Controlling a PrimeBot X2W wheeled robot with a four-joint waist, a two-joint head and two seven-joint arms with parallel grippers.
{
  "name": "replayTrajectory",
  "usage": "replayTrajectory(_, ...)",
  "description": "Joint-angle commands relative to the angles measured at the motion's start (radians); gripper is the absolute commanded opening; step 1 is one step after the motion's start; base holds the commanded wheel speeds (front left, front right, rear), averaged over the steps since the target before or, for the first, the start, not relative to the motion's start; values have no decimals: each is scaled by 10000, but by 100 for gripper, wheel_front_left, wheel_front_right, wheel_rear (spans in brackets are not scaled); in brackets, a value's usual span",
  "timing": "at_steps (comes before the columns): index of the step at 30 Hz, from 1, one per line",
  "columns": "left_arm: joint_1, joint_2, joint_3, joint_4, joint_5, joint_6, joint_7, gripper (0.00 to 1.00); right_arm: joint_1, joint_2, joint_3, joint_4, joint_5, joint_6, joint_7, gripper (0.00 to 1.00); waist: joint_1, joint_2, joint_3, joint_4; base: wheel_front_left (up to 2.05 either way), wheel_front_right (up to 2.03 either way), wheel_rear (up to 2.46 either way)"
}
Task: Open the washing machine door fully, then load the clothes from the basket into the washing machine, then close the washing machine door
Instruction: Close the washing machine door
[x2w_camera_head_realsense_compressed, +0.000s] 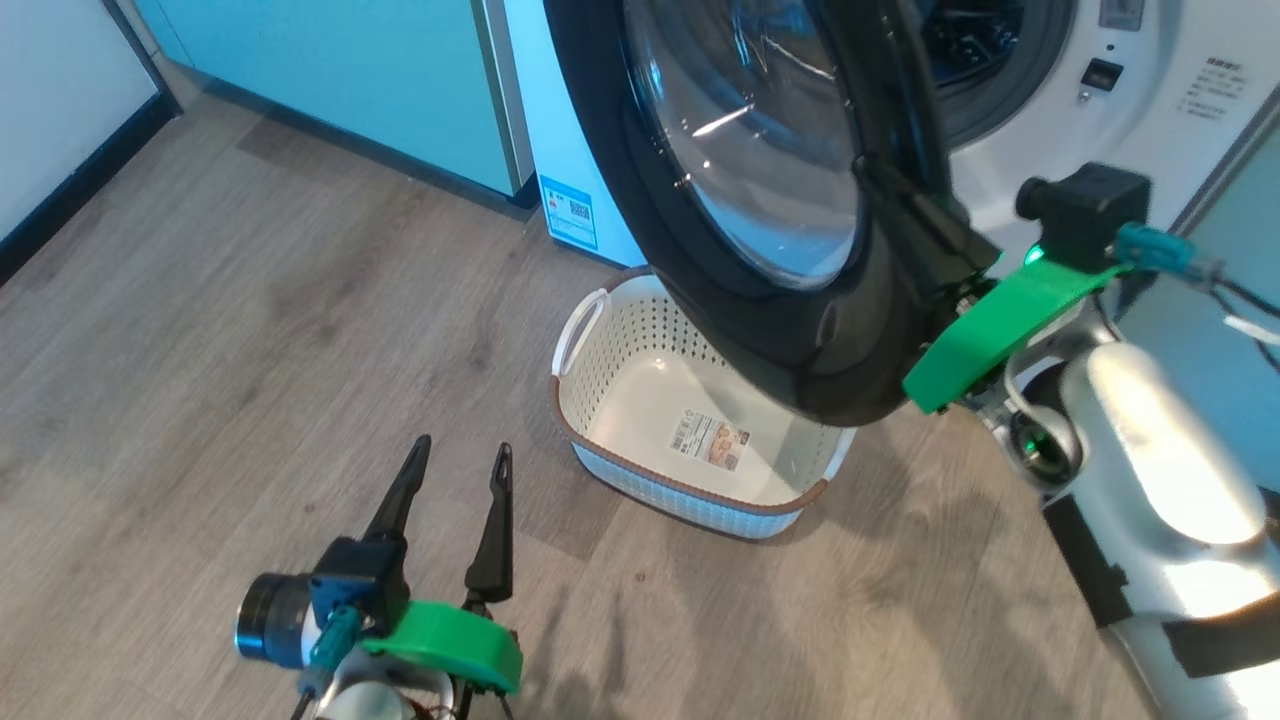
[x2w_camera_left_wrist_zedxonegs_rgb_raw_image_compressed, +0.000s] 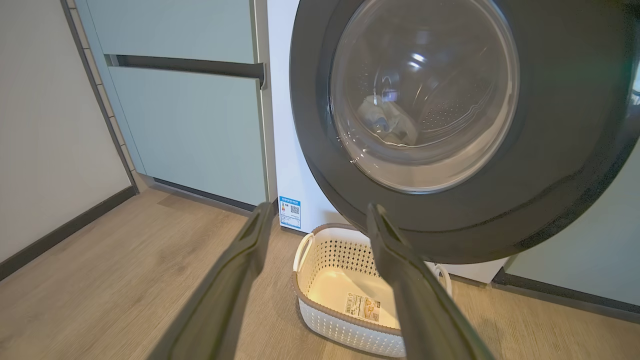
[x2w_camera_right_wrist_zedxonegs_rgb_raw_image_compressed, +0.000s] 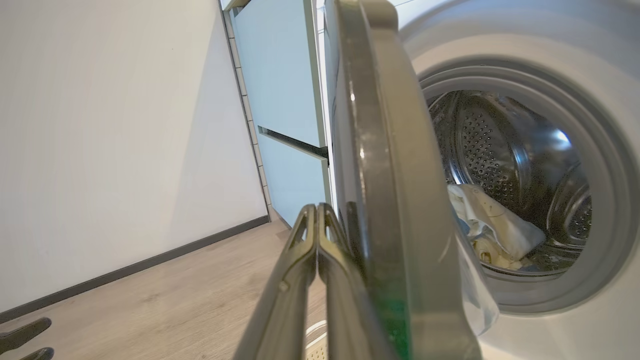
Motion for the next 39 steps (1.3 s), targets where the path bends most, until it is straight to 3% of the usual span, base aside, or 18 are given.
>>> replayTrajectory(1,-560,173,293,-281,107,33,-99,100,-527,99,-196,-210,-133,-30,6,0,0,0,71,-14,0,0,0)
replayTrajectory(18,-1169,-205,118,-199,194,-138,-273,100,-1595,37,-2088,21,-1665,-30,667,0,0,0,1031,40,0,0,0)
replayTrajectory(30,-1754,-740,72,-30,512,-438,-331,100,-2943,-612,-2966,462,-2414,-30,1184,0,0,0,1849,458,0,0,0)
replayTrajectory(39,-1902,-1249,216,104,747,-905,-333,100,-3811,-1152,-3472,1087,-2816,-30,1351,0,0,0,2187,916,0,0,0)
